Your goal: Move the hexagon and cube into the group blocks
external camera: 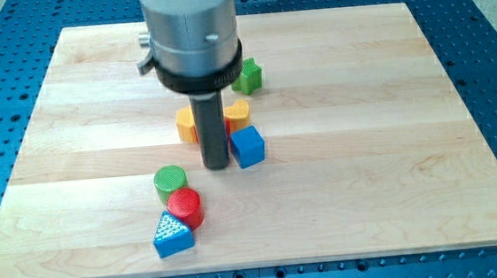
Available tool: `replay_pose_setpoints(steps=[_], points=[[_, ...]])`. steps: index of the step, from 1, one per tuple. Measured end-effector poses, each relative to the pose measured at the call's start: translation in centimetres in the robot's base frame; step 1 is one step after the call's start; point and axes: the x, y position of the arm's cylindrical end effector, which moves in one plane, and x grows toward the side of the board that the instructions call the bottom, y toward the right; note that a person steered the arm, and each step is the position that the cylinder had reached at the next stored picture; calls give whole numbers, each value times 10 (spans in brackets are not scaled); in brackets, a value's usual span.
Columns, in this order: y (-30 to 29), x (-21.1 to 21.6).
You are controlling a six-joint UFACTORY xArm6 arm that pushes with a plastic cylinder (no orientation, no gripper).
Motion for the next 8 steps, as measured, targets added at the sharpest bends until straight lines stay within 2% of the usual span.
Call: replay_pose_setpoints(steps=[1, 2, 3, 4, 5, 6, 7, 8], points=[[-5, 14], [-19, -12], [27, -43], [-14, -45], [-62, -10], [-53, -47], [-27, -51], [-46, 5]])
